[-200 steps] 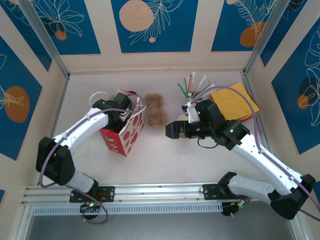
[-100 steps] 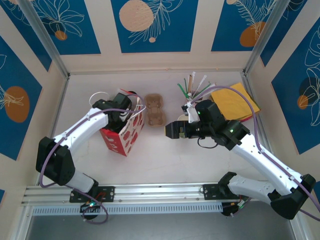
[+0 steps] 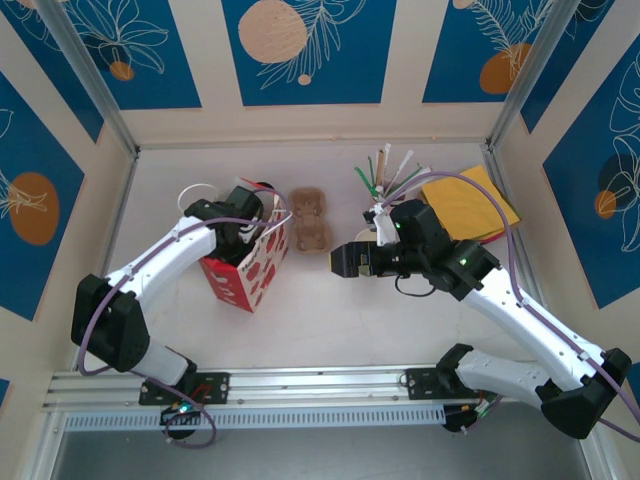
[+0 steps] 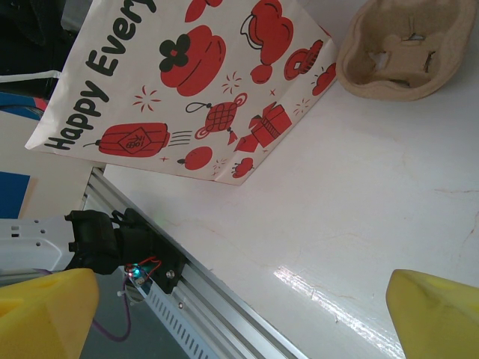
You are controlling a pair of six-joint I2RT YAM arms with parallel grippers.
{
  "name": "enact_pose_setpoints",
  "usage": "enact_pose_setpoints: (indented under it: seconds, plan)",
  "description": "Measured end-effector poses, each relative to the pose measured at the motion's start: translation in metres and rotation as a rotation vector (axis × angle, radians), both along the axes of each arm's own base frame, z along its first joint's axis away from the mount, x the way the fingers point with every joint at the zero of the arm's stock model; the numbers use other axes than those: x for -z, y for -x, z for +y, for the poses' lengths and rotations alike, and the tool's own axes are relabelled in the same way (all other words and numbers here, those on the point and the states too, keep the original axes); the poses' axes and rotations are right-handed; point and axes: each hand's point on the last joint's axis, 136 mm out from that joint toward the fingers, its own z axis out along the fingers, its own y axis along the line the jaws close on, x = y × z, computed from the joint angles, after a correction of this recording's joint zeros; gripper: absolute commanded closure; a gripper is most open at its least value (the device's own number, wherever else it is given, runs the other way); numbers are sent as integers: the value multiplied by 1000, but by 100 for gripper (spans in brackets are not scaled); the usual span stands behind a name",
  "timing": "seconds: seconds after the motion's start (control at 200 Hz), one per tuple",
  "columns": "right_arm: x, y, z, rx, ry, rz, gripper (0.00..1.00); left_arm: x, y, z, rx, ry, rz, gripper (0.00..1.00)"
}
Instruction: Pack the takeout coffee
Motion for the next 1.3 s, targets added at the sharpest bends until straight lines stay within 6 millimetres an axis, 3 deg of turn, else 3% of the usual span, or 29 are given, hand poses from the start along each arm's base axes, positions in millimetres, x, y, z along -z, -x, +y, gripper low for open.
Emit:
enact_pose_setpoints:
  seconds: [1.3]
  plan:
    - [-3,0,-5,16,1,-14,1,0,0,0,-1,2,-9,22]
